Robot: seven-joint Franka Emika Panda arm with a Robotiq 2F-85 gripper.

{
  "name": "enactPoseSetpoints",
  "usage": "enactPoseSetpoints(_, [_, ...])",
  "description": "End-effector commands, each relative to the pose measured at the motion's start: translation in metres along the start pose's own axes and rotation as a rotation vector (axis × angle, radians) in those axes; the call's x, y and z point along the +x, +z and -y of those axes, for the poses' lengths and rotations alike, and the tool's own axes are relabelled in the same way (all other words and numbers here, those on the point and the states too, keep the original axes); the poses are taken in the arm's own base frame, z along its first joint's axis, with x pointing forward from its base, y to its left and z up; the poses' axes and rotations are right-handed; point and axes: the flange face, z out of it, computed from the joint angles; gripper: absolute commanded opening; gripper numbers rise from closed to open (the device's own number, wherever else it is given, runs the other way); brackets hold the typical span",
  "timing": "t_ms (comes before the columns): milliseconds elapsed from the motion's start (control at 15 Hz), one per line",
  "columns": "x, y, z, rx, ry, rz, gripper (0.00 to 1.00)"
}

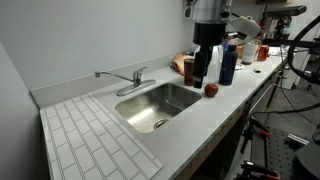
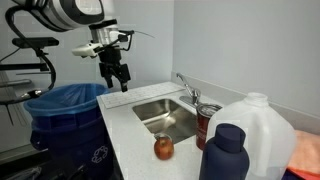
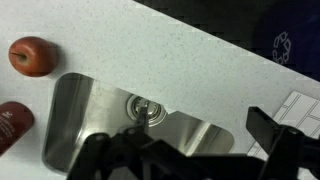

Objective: Move the tap nozzle to the right

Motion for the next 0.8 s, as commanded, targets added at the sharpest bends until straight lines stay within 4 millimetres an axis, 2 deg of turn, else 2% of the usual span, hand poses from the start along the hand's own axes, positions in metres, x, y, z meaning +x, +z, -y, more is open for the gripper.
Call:
enactPoseSetpoints(0, [-0.002,0.003,0.000,-0.002,-0.002,0.008,1.00])
enactPoseSetpoints(333, [-0.006,0.005,0.001,-0.004,-0.005,0.010,1.00])
enactPoseSetpoints(467, [0.012,0.004,0.003,-0.022,-0.035,0.003,1.00])
enactPoseSetpoints(733, [0.071,-0.012,0.004,-0.061,-0.080,-0.041,1.00])
